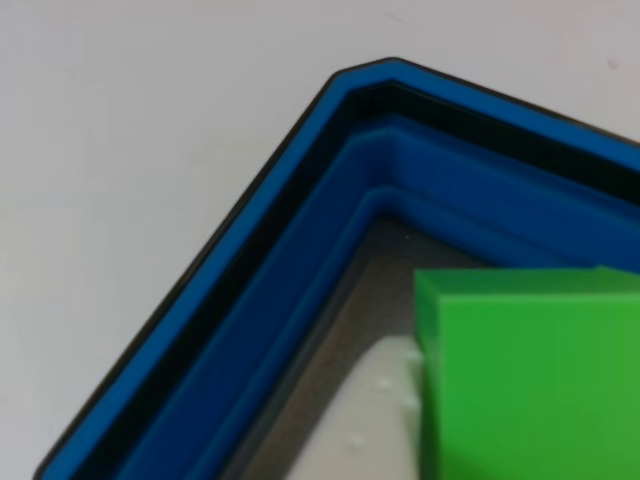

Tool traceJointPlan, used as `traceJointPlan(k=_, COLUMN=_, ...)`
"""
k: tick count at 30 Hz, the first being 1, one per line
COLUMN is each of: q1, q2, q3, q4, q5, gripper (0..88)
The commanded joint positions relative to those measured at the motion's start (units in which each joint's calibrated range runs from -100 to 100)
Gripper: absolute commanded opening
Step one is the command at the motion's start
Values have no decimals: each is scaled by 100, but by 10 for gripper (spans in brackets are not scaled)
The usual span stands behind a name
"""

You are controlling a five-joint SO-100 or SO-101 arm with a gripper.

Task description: Pick up green cube and drop it in the blue box

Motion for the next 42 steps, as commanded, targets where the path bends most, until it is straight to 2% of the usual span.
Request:
traceJointPlan(k=1, q1=45, q2=102, q3=-557, q4=-135, q5=24, gripper=28)
traceJointPlan(k=8, q1=60, q2=177, q3=-557, q4=-159, q5=-5, gripper=36)
traceJointPlan(k=14, q1=60, q2=169, q3=-557, q4=-192, q5=10, gripper=136)
traceJointPlan(k=18, q1=60, q2=160, q3=-557, q4=-200, q5=-15, gripper=167)
traceJointPlan(k=34, q1=83, q2=93, q3=-485, q4=-192, q5=-20, gripper=168)
traceJointPlan(k=42, q1=83, q2=-902, q3=-315, q4=-143, q5=-20, gripper=168)
